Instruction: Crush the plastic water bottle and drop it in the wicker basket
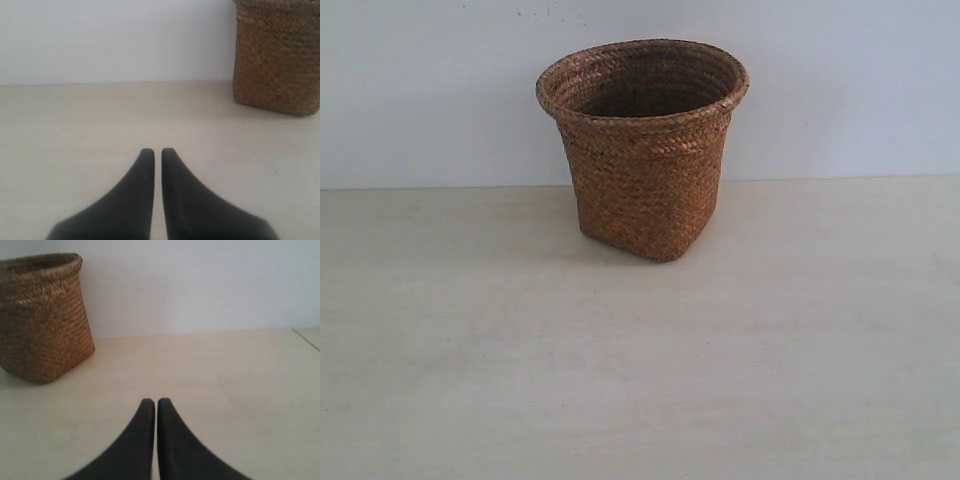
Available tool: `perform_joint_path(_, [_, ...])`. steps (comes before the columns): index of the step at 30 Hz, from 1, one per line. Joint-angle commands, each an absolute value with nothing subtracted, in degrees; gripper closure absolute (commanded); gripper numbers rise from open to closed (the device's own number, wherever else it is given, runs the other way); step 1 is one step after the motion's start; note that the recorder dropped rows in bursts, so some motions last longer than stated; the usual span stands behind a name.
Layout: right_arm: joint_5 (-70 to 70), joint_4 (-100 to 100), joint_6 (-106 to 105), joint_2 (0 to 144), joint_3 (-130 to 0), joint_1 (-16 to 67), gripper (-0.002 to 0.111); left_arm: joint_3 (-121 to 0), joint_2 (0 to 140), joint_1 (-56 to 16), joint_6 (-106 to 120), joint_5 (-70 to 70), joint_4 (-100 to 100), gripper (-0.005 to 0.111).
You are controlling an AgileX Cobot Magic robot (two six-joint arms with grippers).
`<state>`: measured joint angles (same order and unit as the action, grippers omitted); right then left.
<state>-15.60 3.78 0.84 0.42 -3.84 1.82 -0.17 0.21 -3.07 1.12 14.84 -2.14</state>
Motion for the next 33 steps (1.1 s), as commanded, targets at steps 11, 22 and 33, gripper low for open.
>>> perform_joint_path(11, [-17.91,3.27,0.0,0.0,0.0,1.64,0.108,0.0,0.0,-2.95,1.36,14.33,-2.17,0.102])
perform_joint_path(22, [-18.55,3.27,0.0,0.0,0.0,1.64,0.108,0.0,0.0,-2.95,1.36,14.33,-2.17,0.102])
perform_joint_path(33, [-18.55,3.27,0.0,0.0,0.0,1.64,0.108,0.0,0.0,-2.95,1.36,14.44,-2.17,0.102])
